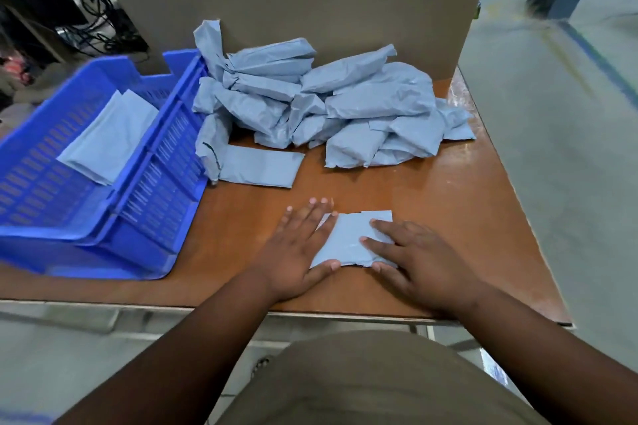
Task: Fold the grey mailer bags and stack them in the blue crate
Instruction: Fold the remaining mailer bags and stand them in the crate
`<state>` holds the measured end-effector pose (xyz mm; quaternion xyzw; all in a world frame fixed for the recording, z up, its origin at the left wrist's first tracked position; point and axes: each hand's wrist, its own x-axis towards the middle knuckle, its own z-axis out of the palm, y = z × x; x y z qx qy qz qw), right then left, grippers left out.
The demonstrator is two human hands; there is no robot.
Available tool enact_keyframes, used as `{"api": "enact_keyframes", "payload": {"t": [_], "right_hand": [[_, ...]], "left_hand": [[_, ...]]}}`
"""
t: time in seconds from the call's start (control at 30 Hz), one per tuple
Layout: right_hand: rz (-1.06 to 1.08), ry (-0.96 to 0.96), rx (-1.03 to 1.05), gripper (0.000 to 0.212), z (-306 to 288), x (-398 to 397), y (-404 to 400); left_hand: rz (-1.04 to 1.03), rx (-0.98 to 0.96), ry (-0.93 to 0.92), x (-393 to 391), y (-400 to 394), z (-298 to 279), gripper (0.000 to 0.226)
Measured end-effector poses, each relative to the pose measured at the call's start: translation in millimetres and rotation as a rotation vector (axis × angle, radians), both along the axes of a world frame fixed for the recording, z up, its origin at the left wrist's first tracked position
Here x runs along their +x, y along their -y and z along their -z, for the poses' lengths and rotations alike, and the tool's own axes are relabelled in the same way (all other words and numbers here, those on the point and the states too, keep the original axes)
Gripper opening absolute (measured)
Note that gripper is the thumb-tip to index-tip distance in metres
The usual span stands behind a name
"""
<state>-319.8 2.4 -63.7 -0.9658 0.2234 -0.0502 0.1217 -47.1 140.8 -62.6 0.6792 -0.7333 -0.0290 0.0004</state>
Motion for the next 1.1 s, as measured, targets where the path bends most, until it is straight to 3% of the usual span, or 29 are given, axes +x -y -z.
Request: {"api": "enact_keyframes", "payload": {"t": [0.27, 0.5, 0.67, 1.1], "right_hand": [[0.077, 0.219, -0.054, 0.057, -28, 44, -8], [0.177, -0.165, -0.042, 0.068, -12, 122, -19], [0.167, -0.132, -0.068, 0.071, 7, 122, -21], [0.169, -0.205, -0.059, 0.072, 5, 126, -26]], "left_hand": [[-0.261, -0.196, -0.230, 8, -12, -4, 0.068], [-0.266, -0.092, -0.143, 6, 7, 9, 0.067], [-0.359, -0.073, -0.137, -2, 7, 24, 0.065], [-0.370, 0.005, -0.114, -5, 5, 22, 0.069]]}}
